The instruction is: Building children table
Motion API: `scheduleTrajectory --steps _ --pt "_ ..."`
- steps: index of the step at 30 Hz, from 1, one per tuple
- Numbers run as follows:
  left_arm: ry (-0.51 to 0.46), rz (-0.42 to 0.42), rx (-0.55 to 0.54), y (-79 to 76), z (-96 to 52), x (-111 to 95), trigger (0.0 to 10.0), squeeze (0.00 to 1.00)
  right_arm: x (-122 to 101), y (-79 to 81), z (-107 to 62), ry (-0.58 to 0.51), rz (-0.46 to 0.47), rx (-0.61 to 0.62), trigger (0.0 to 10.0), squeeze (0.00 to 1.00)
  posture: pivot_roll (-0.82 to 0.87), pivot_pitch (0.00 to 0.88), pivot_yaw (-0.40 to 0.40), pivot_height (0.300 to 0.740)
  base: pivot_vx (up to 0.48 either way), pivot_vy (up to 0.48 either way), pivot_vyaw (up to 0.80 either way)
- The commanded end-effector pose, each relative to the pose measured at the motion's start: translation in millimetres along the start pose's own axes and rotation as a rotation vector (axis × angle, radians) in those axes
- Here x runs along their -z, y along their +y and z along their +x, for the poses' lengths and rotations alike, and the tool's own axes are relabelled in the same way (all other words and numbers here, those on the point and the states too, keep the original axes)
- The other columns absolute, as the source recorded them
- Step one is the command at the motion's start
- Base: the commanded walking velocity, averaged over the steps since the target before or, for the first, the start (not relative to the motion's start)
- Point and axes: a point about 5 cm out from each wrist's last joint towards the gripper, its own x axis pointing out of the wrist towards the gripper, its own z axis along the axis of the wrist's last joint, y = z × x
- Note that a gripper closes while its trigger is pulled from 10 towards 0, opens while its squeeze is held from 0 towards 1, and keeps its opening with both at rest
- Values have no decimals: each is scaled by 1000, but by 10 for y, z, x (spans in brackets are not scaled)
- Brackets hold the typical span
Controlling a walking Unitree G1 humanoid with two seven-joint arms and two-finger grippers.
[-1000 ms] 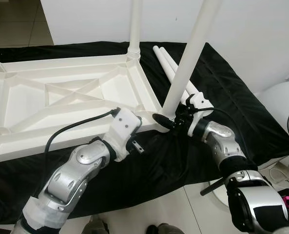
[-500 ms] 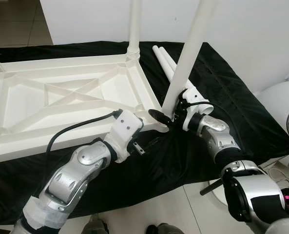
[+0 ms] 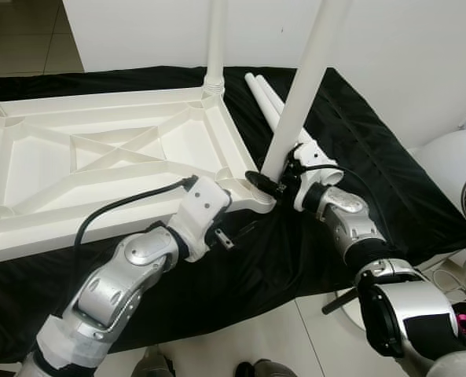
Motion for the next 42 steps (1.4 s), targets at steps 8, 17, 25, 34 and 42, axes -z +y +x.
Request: scheduleTrajectory --steps 8,17,25,34,42 --pt "-3 -12 96 -78 -18 -13 10000 0 183 66 -18 42 48 105 10000 0 31 85 -92 740 0 0 0" --pt "1 -18 92 -97 -31 4 10000 0 200 208 74 28 74 315 10000 0 32 78 -101 740 0 0 0" --pt "1 -18 96 -93 -17 5 10000 0 225 443 84 29 165 682 10000 0 17 64 -101 740 0 0 0" --pt "-1 -15 110 -92 -3 -2 10000 0 135 555 52 15 190 783 10000 0 11 59 -95 740 0 0 0" --pt "1 -10 111 -80 -8 -6 10000 0 66 544 22 -60 211 736 10000 1000 15 60 -92 740 0 0 0"
